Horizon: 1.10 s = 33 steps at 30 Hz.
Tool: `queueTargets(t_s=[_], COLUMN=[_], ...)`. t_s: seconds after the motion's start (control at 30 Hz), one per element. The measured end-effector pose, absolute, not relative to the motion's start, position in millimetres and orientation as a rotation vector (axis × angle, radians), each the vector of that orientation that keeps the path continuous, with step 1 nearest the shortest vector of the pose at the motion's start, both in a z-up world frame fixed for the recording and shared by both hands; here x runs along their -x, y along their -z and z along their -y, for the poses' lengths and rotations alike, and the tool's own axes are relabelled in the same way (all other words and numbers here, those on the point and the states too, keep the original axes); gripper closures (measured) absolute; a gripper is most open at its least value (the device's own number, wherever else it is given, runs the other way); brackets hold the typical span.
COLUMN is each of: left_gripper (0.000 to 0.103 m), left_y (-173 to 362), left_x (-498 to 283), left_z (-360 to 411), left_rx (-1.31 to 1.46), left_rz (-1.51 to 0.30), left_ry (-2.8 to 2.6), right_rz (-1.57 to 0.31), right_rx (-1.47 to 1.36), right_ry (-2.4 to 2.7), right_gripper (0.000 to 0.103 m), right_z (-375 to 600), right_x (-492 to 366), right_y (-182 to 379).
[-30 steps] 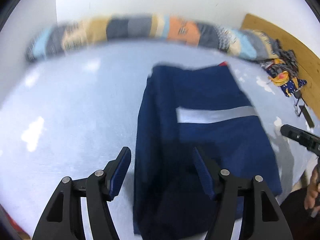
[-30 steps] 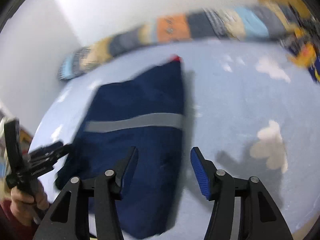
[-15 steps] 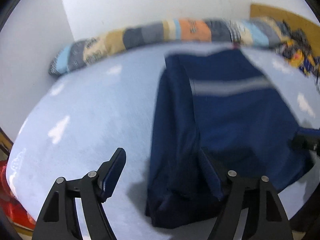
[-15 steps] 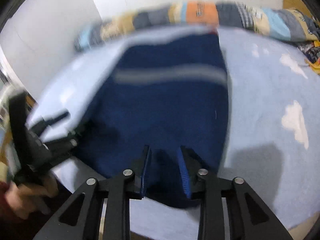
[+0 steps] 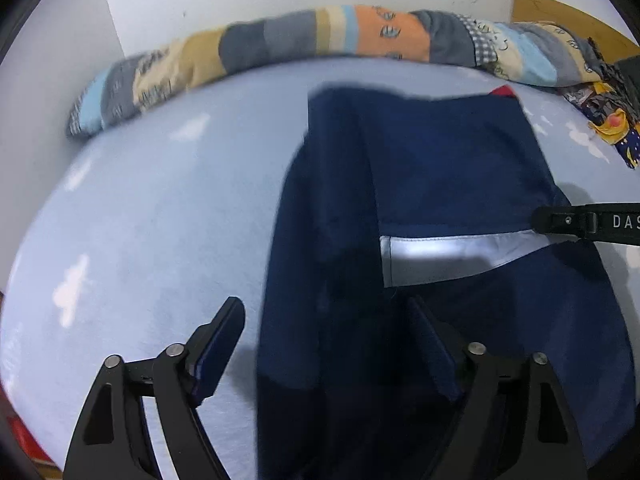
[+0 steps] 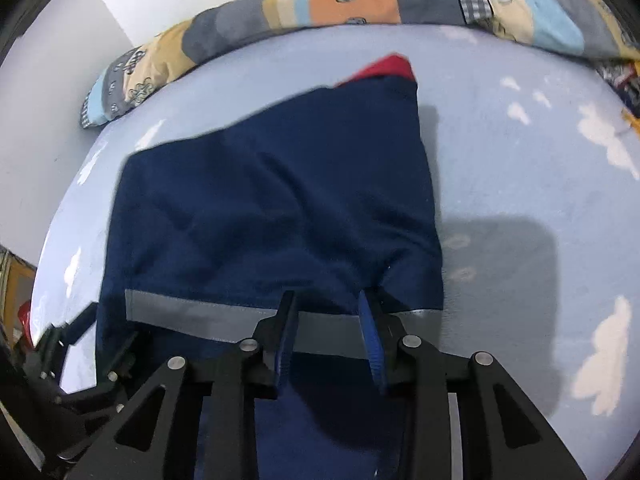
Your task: Fold large clothes
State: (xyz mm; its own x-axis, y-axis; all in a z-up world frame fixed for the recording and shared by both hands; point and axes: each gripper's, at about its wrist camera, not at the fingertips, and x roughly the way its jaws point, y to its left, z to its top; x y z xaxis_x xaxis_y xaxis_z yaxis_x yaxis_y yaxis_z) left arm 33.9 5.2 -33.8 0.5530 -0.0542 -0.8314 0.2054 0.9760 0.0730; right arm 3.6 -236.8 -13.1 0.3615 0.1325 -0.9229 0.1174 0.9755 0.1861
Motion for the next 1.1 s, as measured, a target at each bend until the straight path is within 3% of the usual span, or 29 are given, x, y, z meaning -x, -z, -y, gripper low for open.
queueTargets(t_s=[0.2,0.3,0.53,0.67,0.9,1.1], left_gripper=[0.017,0.016,0.015,0.007,0.009,0.009], left_y=[17,-4,-3,1,-26,-23], left_x=[-17,23,107,111,149,167], left_z=[-16,-24,-31,-34,-36,-30], left_rx=[-0.155,-0.119,-0.122,-0.146,-0.142,-0.166], left_rz=[-0.941,-0.907,-0.957,-0.936,-0.86,-0.882], left_ry=[0.152,0.169,0.185,0.184,0.144,0.147], right_rz=[-1.163,-1.13,-1.125,-1.128,-1.001,-1.053], right_rx=[-0.228,-0.206,-0.108,-0.074,-0.119,-0.087], right_ry=[-0.048,-0.082,-0.076,-0.1,-0.116,-0.079], right_gripper=[0.068,0.054,0.054,0.045,0.043,0.04], right_z=[227,214,189,187,187,180], right_x=[29,80,164,156,182,193], right_y=[-20,-38,-17,-9,-38,-25])
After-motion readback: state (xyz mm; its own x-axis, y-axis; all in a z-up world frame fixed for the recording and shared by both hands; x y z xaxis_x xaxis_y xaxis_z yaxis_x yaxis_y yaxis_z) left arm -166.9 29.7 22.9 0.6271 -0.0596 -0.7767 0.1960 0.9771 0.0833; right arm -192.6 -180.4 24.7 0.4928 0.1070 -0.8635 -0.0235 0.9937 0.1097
